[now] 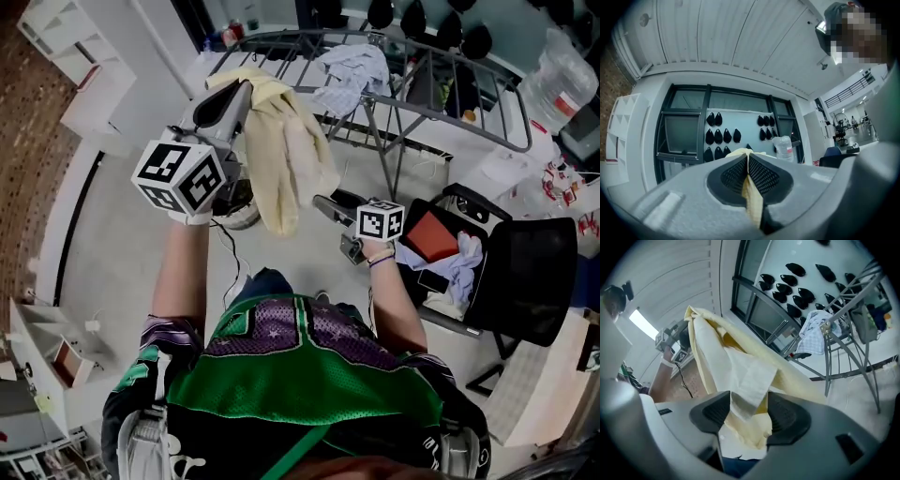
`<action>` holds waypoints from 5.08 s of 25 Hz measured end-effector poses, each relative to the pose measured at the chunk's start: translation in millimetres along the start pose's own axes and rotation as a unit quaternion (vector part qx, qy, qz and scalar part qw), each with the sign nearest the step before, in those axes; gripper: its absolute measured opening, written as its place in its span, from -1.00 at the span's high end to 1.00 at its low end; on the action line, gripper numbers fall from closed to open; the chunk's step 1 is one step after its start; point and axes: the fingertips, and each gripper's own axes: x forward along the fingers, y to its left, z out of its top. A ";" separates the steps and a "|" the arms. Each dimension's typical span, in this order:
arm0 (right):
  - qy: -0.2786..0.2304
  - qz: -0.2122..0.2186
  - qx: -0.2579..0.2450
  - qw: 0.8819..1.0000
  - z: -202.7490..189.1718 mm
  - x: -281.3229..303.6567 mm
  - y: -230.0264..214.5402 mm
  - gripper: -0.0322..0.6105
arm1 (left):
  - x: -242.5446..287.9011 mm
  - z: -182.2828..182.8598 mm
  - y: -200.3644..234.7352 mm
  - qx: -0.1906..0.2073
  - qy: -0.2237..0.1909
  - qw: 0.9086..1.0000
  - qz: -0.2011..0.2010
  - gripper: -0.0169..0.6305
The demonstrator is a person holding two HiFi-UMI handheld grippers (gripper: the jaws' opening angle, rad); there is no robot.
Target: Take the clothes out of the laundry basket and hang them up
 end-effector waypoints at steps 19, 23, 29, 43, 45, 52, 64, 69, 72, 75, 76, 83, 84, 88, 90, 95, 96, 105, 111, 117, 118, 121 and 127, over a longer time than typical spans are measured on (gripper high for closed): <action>-0.130 -0.116 -0.257 0.950 178.5 -105.5 47.5 0.88 | -23.5 -119.0 30.6 -0.060 0.088 0.994 0.027 0.88; -0.150 -0.128 -0.320 0.927 216.9 -119.9 84.4 0.89 | -36.3 -138.2 28.3 -0.082 0.100 0.991 0.029 0.88; -0.225 -0.118 -0.332 0.908 259.5 -147.3 126.2 0.89 | -52.8 -169.1 11.2 -0.087 0.134 0.987 0.003 0.87; -0.243 -0.079 -0.338 0.906 286.8 -161.9 166.8 0.89 | -18.7 -173.2 -32.2 -0.068 0.118 0.989 -0.050 0.77; -0.252 -0.072 -0.324 0.909 288.5 -170.1 167.3 0.89 | -10.8 -174.5 -43.6 -0.066 0.119 0.989 -0.065 0.77; -0.273 -0.032 -0.296 0.915 288.4 -198.3 181.8 0.89 | 13.6 -167.7 -77.8 -0.058 0.107 0.986 -0.112 0.77; -0.293 0.078 -0.265 0.915 286.0 -236.7 237.2 0.89 | 52.0 -162.3 -163.3 -0.026 0.098 0.969 -0.223 0.76; -0.296 0.078 -0.287 0.908 291.0 -242.8 252.3 0.89 | 37.5 -157.7 -208.1 -0.053 0.072 0.941 -0.326 0.62; -0.294 0.079 -0.289 0.908 292.0 -239.9 255.5 0.89 | 27.8 -164.1 -225.7 -0.065 0.080 0.916 -0.387 0.45; -0.287 0.084 -0.283 0.911 287.1 -233.6 255.6 0.89 | 21.0 -175.0 -242.0 -0.057 0.101 0.898 -0.424 0.55; -0.285 0.085 -0.277 0.914 285.2 -231.8 253.5 0.89 | 19.8 -177.0 -246.5 -0.049 0.105 0.896 -0.429 0.74; -0.297 0.034 -0.282 0.912 292.9 -244.3 226.2 0.89 | 28.7 -182.2 -207.8 -0.035 0.122 0.912 -0.389 0.88; -0.299 0.023 -0.279 0.912 294.9 -247.9 219.0 0.89 | 30.5 -180.8 -198.2 -0.032 0.123 0.915 -0.383 0.88; -0.301 -0.003 -0.271 0.914 303.3 -249.5 196.7 0.89 | 42.6 -179.8 -170.6 -0.023 0.125 0.918 -0.376 0.88; -0.298 0.004 -0.276 0.914 310.7 -239.2 196.4 0.89 | 54.3 -181.3 -162.0 -0.025 0.123 0.917 -0.379 0.87; -0.289 0.026 -0.270 0.918 338.1 -206.6 185.7 0.89 | 83.7 -186.3 -153.4 -0.015 0.120 0.908 -0.402 0.87; -0.290 0.028 -0.272 0.917 345.6 -201.6 183.5 0.89 | 89.4 -186.1 -152.2 -0.019 0.118 0.904 -0.410 0.87; -0.295 -0.017 -0.271 0.916 400.2 -155.4 135.1 0.89 | 141.5 -194.3 -97.2 -0.006 0.119 0.889 -0.443 0.87; -0.299 -0.136 -0.288 0.900 431.4 -165.0 86.5 0.89 | 185.0 -172.6 -34.9 0.017 0.095 0.901 -0.423 0.88; -0.301 -0.211 -0.291 0.883 447.8 -162.4 46.0 0.89 | 235.0 -145.4 13.7 0.003 0.050 0.903 -0.426 0.89; -0.300 -0.210 -0.295 0.882 450.5 -157.2 44.8 0.89 | 242.8 -148.1 16.7 0.007 0.052 0.902 -0.429 0.89; -0.280 -0.255 -0.320 0.868 456.4 -151.7 34.6 0.89 | 260.7 -152.6 20.5 0.015 0.050 0.900 -0.433 0.89; -0.267 -0.348 -0.336 0.833 472.3 -185.7 2.9 0.89 | 308.0 -121.5 31.2 0.016 0.003 0.909 -0.417 0.89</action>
